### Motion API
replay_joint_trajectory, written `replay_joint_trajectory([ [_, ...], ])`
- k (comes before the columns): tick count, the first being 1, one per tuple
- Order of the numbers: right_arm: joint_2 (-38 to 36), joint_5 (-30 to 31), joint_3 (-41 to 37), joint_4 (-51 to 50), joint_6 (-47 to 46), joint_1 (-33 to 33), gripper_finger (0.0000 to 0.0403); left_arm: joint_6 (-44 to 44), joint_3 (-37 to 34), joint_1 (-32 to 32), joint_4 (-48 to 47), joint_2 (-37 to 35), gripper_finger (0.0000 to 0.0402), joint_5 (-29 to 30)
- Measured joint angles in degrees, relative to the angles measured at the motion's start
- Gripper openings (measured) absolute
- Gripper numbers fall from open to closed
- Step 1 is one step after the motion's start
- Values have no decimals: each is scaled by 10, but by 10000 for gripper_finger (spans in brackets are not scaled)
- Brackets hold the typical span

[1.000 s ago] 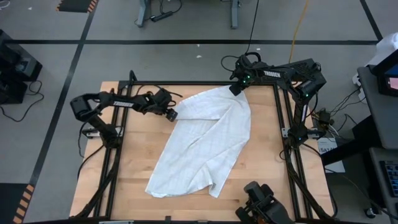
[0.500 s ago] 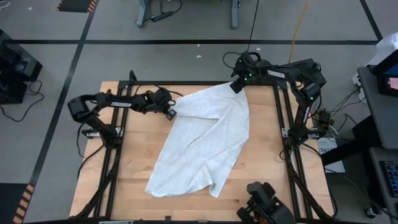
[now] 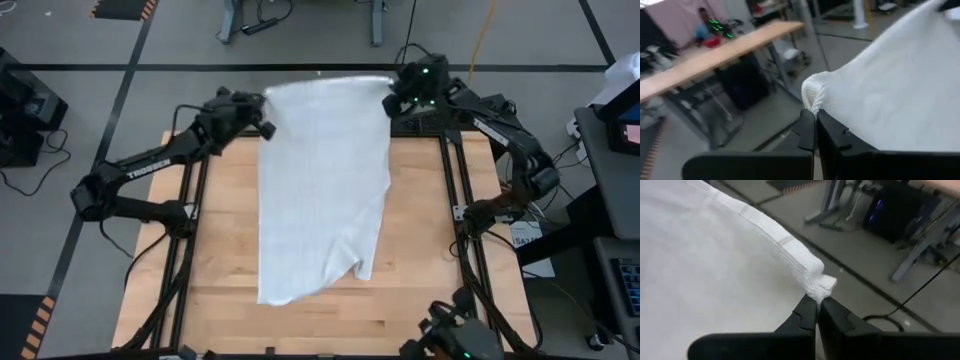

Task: Roll towel
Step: Roll the white towel

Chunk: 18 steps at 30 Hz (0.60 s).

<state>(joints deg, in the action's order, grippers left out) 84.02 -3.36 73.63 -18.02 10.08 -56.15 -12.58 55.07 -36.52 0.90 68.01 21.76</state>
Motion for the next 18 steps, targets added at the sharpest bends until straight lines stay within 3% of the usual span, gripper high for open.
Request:
replay_joint_trajectory([
  [7,-20,-56,0,-46,-5,3,1,-4,14,-43,-78,0,3,4],
  [12,-18,-58,0,-75,8,14,1,-5,13,-56,-92,-1,3,28],
  [15,-31,-71,0,-29,-3,21,1,-14,13,-56,-64,-13,3,27],
  [18,-56,-122,0,56,-28,31,1,-16,13,-54,-22,-37,3,27],
])
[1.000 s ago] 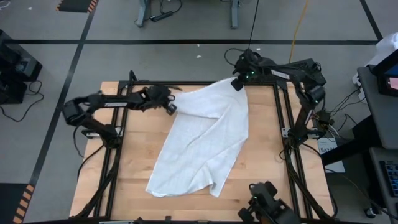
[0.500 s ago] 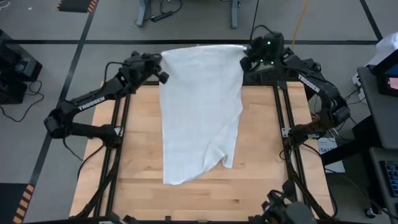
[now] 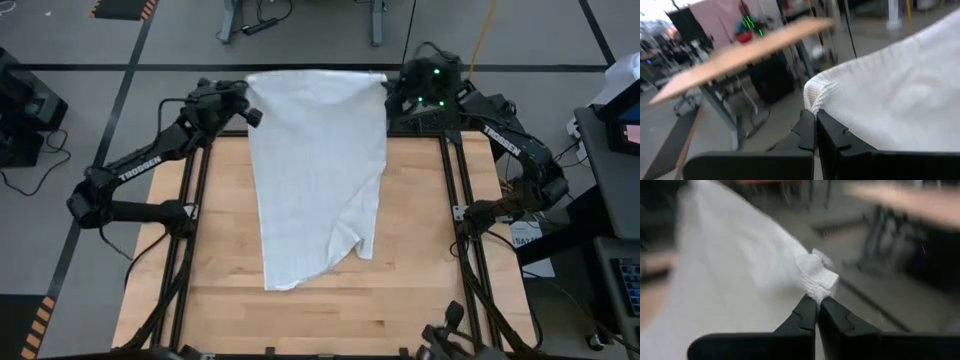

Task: Roll towel
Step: Roll the white towel

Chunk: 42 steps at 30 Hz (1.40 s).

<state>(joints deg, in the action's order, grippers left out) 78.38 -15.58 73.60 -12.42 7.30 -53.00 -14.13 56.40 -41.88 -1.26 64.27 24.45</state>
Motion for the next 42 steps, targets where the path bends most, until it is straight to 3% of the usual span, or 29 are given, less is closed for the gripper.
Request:
replay_joint_trajectory([
  [4,-33,-8,0,56,-28,37,1,-5,0,0,39,-36,3,-2],
  [9,-52,75,1,37,-1,82,1,-18,1,-14,33,-50,3,-24],
  [14,-33,109,0,1,9,89,1,-17,0,-33,16,-32,3,-66],
  [19,-70,86,0,2,-21,119,1,30,0,-15,79,-56,2,-237],
  [21,-103,106,0,0,-30,146,1,45,0,-5,100,-70,2,-267],
  [27,-176,244,0,-7,-53,250,1,13,0,-12,106,-94,2,-196],
  [34,-167,330,0,63,-4,377,1,17,0,-27,137,-92,2,-217],
  [38,-146,357,1,123,65,392,1,16,0,-29,176,-92,2,-197],
  [42,-117,429,1,89,139,357,1,12,0,-48,117,-90,2,-149],
])
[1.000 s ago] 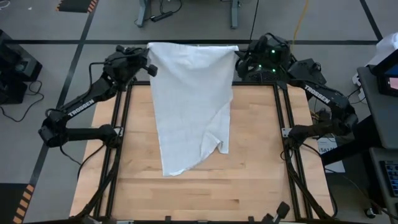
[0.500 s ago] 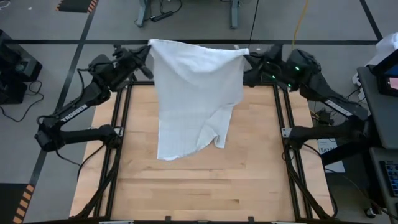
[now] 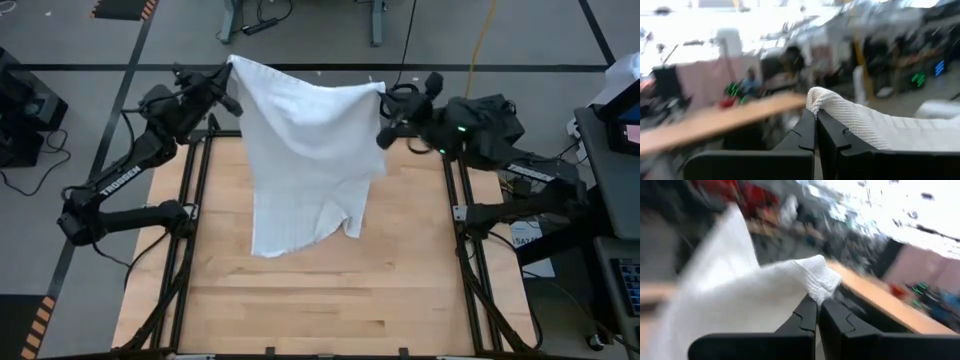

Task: Roll towel
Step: Roll the white towel

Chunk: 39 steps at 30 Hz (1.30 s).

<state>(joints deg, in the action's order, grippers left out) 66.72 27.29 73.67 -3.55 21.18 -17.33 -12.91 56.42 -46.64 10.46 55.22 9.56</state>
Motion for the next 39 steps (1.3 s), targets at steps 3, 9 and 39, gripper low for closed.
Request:
replay_joint_trajectory([
  [3,28,-13,0,-47,5,-60,1,2,0,-26,-48,11,2,26],
  [9,120,-171,-1,-46,-32,-200,2,10,0,-66,-60,60,2,27],
  [39,141,-332,-28,-373,-176,-239,170,32,0,-58,-85,192,2,4],
])
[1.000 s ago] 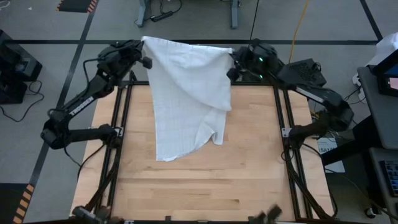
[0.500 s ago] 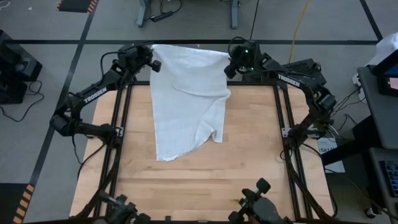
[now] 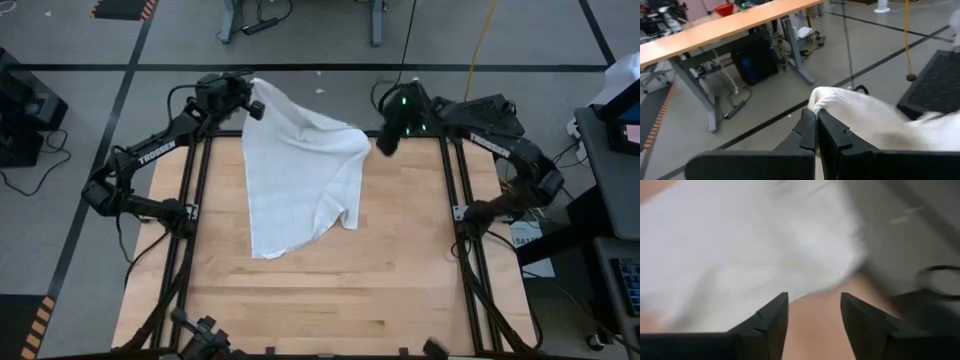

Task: Roll towel
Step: Roll the white towel

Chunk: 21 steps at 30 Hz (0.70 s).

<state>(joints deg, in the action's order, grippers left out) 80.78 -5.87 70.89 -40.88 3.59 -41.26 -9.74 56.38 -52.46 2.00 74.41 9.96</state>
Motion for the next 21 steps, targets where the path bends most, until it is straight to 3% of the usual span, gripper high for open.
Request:
replay_joint_trajectory([
  [2,-27,-43,-53,8,-21,42,178,0,0,3,1,0,2,-8],
  [7,-77,-47,-223,142,-104,183,165,0,0,5,1,0,2,-10],
  [11,-72,27,-331,344,-179,282,132,0,0,5,1,0,2,-10],
  [15,-16,100,-363,426,-219,325,83,4,0,5,0,0,2,-21],
  [21,91,104,-355,461,-254,330,8,18,0,9,0,0,2,-27],
])
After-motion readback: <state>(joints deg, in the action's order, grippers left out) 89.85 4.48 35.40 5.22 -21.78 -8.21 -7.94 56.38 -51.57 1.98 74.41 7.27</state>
